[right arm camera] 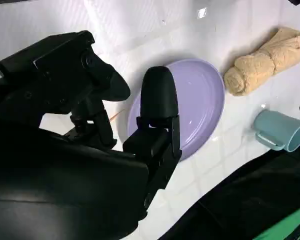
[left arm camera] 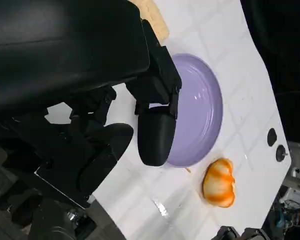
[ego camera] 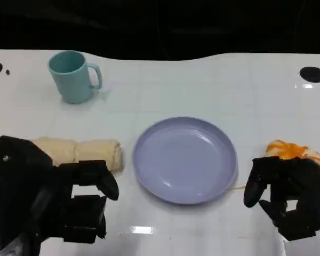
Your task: Grasp the towel on the left side of the plate with the left hand and place it into the plate.
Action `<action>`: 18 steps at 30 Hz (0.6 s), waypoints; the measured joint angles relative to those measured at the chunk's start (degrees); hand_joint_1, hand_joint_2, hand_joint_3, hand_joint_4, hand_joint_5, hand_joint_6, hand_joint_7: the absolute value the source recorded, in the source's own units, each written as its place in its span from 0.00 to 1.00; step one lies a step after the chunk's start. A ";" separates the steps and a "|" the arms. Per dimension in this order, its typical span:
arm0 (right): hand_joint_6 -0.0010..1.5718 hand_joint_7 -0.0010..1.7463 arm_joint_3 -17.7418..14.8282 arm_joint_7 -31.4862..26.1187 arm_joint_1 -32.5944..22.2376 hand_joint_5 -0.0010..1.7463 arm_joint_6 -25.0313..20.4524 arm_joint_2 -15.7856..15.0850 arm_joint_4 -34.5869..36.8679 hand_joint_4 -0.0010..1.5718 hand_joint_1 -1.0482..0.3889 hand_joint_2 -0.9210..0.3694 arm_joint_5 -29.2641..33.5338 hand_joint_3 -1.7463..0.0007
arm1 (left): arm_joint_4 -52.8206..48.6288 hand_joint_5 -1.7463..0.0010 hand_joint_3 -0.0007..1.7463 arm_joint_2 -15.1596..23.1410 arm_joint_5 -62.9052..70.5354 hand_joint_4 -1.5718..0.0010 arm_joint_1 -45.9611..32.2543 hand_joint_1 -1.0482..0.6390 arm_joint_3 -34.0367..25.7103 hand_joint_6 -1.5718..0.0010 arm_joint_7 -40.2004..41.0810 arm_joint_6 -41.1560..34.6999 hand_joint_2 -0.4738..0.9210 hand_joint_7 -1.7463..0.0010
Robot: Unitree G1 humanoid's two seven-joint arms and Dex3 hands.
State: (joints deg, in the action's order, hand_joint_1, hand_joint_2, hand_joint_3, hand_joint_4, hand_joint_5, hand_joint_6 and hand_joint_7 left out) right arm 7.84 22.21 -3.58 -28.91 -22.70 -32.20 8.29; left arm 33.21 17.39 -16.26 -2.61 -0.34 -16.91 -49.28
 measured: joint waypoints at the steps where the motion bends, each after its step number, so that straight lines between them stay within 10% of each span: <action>1: 0.46 0.82 0.00 0.00 0.00 1.00 -0.02 0.00 0.00 0.47 0.74 0.30 -0.02 0.36 | 0.00 0.00 0.85 0.00 0.03 0.45 0.00 0.59 0.00 0.51 0.00 0.01 0.61 0.08; 13: 0.45 0.82 0.00 0.00 0.05 1.00 -0.18 0.05 0.01 0.47 0.74 0.30 -0.04 0.36 | -0.28 0.00 0.80 0.14 0.32 0.46 0.00 0.60 -0.08 0.52 0.00 0.48 0.67 0.09; 18: 0.45 0.82 0.06 -0.01 0.30 1.00 -0.19 0.06 0.01 0.47 0.74 0.30 -0.03 0.36 | -1.37 0.11 0.65 -2.01 0.06 0.58 0.02 0.58 -1.84 0.57 1.35 2.43 0.74 0.29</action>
State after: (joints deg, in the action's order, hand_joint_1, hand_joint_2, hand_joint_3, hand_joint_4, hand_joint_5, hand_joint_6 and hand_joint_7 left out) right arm 7.90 22.20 -3.28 -29.10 -22.64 -32.19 8.26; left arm 31.85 15.38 -16.20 -2.59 -2.17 -15.56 -46.84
